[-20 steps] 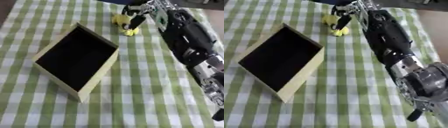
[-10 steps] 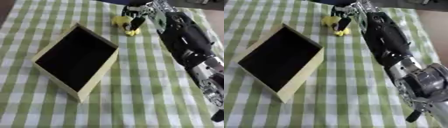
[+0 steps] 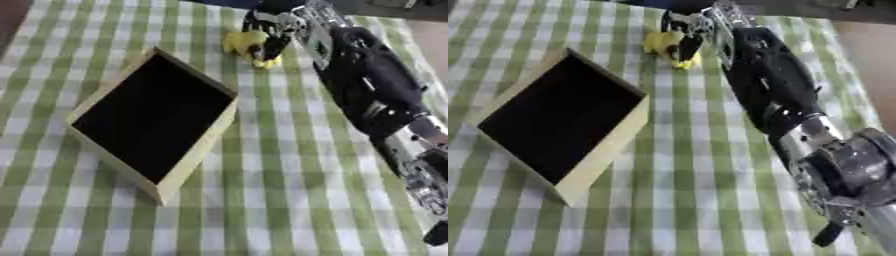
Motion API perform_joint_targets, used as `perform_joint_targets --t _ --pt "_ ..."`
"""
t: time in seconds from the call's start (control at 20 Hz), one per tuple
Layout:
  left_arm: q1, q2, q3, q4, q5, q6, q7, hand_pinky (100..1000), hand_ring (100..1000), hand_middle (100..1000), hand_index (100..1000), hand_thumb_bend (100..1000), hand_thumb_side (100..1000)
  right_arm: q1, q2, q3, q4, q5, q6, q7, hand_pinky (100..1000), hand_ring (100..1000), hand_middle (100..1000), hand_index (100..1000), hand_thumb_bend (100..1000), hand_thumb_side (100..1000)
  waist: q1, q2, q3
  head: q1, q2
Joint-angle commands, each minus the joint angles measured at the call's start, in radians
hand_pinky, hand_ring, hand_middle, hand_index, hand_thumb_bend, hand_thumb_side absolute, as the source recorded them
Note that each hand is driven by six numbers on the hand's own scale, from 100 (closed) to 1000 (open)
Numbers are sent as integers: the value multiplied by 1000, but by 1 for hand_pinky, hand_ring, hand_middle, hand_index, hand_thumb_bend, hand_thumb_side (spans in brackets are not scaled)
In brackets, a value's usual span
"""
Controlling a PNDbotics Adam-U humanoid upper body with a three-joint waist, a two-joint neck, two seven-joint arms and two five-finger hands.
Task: Pick up objects on the table and place them in the box.
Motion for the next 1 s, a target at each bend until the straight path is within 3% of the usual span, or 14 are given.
perform_joint_targets --t 0.05,0.3,0.65,1.0 --pt "-7 13 7 -16 10 0 -4 539 583 650 789 378 605 -38 -20 10 -42 -35 2 -7 437 514 379 566 100 100 10 -32 -4 5 -1" --pt "-3 18 9 -16 13 1 -6 540 584 652 789 380 603 -55 -44 37 -117 -118 -8 16 435 510 374 568 100 100 13 -41 -12 12 3" --pt "-2 26 12 -16 16 0 -6 541 585 653 789 380 597 -67 -81 108 -309 -280 -8 73 433 504 367 567 100 100 13 -55 -20 23 9" --pt "-9 33 14 -16 22 -7 -2 543 587 654 788 390 587 -68 -65 216 -475 -398 2 163 443 511 376 570 100 100 13 -66 -18 21 19"
